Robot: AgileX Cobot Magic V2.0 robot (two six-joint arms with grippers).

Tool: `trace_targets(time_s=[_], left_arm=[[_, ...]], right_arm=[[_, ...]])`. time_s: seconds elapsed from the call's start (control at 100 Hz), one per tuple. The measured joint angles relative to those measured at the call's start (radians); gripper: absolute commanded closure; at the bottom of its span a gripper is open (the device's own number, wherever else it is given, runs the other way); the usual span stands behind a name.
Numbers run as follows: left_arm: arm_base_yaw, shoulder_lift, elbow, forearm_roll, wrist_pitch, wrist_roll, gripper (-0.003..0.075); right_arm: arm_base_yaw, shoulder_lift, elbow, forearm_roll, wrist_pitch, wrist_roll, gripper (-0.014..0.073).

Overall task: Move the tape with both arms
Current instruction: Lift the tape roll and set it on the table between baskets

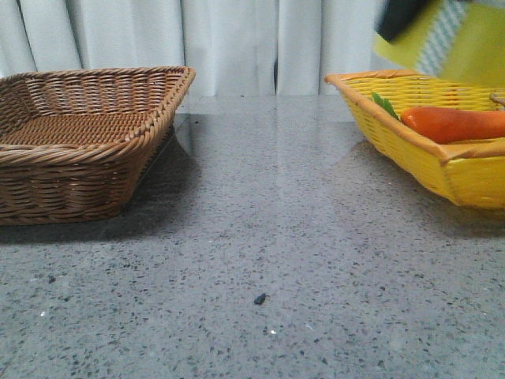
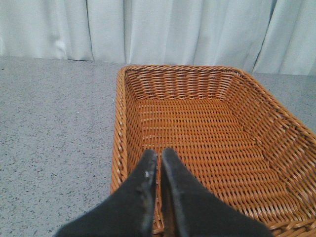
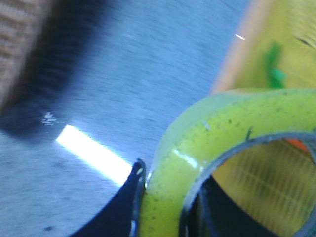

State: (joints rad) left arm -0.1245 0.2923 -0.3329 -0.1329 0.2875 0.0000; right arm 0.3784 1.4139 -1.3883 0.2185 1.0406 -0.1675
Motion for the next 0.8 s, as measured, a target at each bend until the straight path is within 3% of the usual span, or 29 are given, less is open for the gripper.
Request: trace_targets(time_s=[0.22, 0.56, 0.66, 0.8], left_arm=[[0.0, 0.0, 0.0, 0.0, 0.0, 0.0, 0.0741], [0.0, 0.0, 0.0, 0.0, 0.0, 0.0, 0.0741], [0.0, 0.0, 0.0, 0.0, 0.0, 0.0, 0.0741], [0.0, 0.0, 0.0, 0.0, 0.0, 0.0, 0.074]], right_arm=[[0.213, 0.042, -0.029, 0.002, -0.002, 0.007, 0.0655], [0.261, 0.238, -0.029, 0.002, -0.04, 0.015, 0.0651], [0.261, 0.27, -0.029, 0.006, -0.039, 0.015, 0.057], [0.261, 0.285, -0.029, 0.016, -0.044, 0.015, 0.0382]])
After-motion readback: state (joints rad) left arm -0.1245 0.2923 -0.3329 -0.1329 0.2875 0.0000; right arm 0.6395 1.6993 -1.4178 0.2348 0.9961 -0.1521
